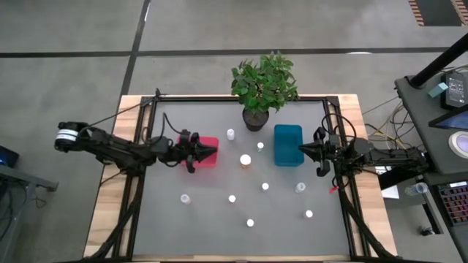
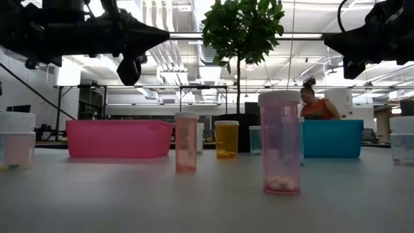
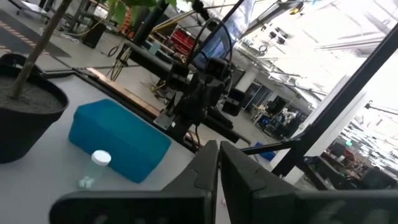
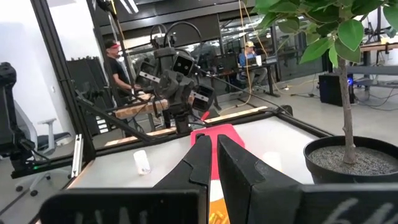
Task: Pick and place medicine bottles into bin by pill shape (circle, oval)
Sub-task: Put the small pink pill bottle into the pink bin
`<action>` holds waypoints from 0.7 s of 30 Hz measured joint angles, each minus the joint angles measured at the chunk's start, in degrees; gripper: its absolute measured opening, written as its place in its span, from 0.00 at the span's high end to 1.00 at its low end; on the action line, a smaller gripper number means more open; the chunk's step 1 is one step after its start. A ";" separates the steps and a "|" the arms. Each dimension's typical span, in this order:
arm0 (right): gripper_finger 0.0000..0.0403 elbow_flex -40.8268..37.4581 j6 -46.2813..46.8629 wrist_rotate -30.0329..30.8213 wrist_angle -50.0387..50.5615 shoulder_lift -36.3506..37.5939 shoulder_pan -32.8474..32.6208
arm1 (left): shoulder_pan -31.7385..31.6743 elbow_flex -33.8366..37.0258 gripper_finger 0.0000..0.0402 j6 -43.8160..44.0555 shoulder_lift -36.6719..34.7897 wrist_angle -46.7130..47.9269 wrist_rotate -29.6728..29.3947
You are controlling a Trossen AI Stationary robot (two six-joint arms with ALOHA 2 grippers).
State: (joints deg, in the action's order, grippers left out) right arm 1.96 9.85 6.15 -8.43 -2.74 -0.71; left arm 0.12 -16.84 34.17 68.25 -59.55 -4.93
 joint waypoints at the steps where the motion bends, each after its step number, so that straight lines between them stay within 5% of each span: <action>1: 0.96 0.00 -0.08 0.00 0.00 0.00 -0.01 | 0.00 0.00 1.00 0.00 0.26 0.02 0.00; 21: 0.96 0.00 -2.73 -0.01 0.00 0.00 -0.01 | 0.04 -2.18 1.00 6.20 9.99 -9.77 0.37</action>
State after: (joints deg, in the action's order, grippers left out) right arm 1.96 7.12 6.14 -8.43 -2.74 -0.72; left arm 0.16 -19.02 40.38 78.24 -69.32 -4.56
